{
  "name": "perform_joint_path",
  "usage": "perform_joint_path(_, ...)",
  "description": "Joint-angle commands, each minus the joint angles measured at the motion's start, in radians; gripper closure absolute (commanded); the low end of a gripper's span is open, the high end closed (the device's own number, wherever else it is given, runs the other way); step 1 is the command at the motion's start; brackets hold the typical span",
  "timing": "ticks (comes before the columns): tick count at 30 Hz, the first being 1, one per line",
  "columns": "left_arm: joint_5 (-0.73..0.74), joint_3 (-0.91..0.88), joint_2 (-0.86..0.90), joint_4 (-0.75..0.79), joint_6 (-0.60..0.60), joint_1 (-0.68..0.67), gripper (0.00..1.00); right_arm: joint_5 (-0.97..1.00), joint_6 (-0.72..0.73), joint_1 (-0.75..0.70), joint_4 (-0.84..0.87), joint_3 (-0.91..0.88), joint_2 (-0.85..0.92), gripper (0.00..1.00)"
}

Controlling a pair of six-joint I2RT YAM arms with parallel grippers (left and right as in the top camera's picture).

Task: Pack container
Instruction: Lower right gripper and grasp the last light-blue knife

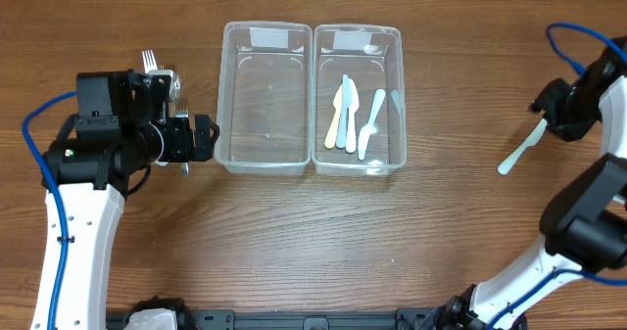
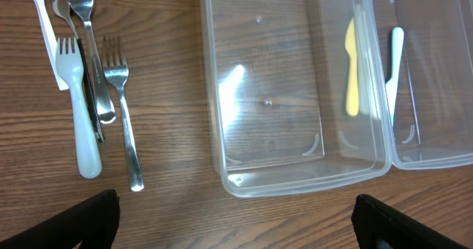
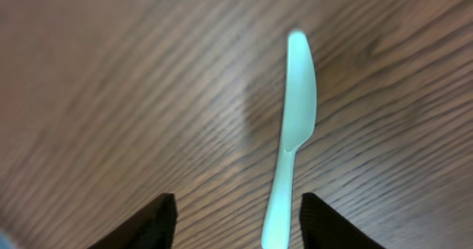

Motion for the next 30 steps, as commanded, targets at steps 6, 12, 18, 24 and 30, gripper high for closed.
perform_joint_path(6,0.000,0.025,0.007,-0.001,0.019,-0.002,0.00,0.084,0.043,-0.002,-0.050,-0.004,0.146,0.51)
perform_joint_path(12,0.000,0.025,0.007,-0.001,0.019,-0.002,0.00,0.143,0.084,-0.002,-0.068,-0.004,0.174,0.52)
perform_joint_path(18,0.000,0.025,0.007,-0.001,0.019,-0.002,0.00,0.143,0.084,-0.001,-0.061,-0.014,0.179,0.67)
perform_joint_path(24,0.000,0.025,0.007,-0.001,0.019,-0.002,0.00,0.148,0.111,-0.001,-0.005,-0.085,0.179,0.68)
perform_joint_path(30,0.000,0.025,0.007,-0.001,0.019,-0.002,0.00,0.147,0.113,-0.001,0.041,-0.165,0.179,0.75)
